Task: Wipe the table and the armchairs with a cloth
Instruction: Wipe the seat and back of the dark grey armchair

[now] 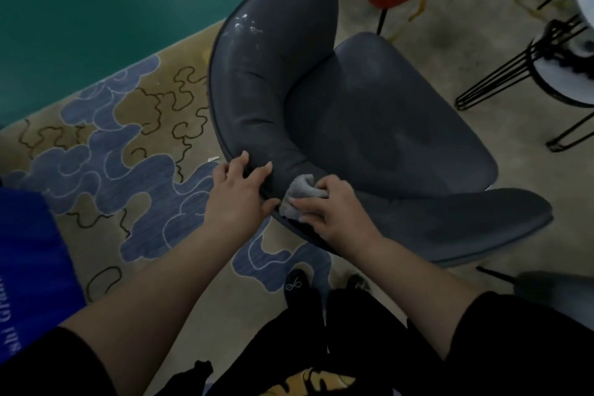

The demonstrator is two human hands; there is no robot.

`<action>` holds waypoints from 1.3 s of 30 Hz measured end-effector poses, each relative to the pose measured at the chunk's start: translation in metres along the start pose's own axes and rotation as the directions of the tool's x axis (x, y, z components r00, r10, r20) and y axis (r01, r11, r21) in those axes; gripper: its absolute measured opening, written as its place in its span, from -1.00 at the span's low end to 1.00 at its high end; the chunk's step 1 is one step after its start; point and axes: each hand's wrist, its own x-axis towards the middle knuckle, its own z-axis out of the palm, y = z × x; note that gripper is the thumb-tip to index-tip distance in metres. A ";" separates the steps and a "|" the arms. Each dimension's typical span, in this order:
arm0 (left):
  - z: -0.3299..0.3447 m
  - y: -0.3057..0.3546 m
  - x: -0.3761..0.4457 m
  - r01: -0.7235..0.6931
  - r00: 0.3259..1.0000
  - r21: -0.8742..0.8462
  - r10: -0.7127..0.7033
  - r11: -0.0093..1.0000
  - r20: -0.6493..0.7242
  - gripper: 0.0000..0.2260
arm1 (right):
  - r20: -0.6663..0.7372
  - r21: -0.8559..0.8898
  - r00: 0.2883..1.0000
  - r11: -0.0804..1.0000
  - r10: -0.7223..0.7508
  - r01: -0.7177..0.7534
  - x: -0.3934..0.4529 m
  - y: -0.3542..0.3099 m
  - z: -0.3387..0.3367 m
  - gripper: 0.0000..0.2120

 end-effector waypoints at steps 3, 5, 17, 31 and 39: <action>0.001 -0.003 -0.001 -0.008 1.000 -0.019 0.008 1.000 -0.003 -0.40 | 0.024 -0.001 0.999 0.999 -0.037 0.037 -0.026 0.029 -0.014 -0.73; 0.003 -0.004 0.000 -0.005 1.000 -0.059 0.005 0.998 -0.006 -0.39 | 0.008 0.021 1.000 1.000 0.010 -0.010 -0.042 0.051 -0.026 -0.73; 0.006 0.000 0.003 0.039 0.999 -0.061 -0.040 0.997 -0.020 -0.39 | 0.072 -0.036 0.993 0.995 -0.089 0.092 -0.024 0.027 -0.016 -0.72; 0.005 -0.013 0.004 -0.024 1.000 -0.105 0.023 0.994 -0.013 -0.44 | -0.003 0.089 0.996 0.992 -0.089 0.089 -0.010 0.016 -0.009 -0.76; 0.005 -0.019 0.006 -0.045 0.999 -0.060 0.045 0.997 0.001 -0.46 | 0.084 -0.151 0.978 0.967 -0.193 0.204 0.022 -0.021 0.006 -0.80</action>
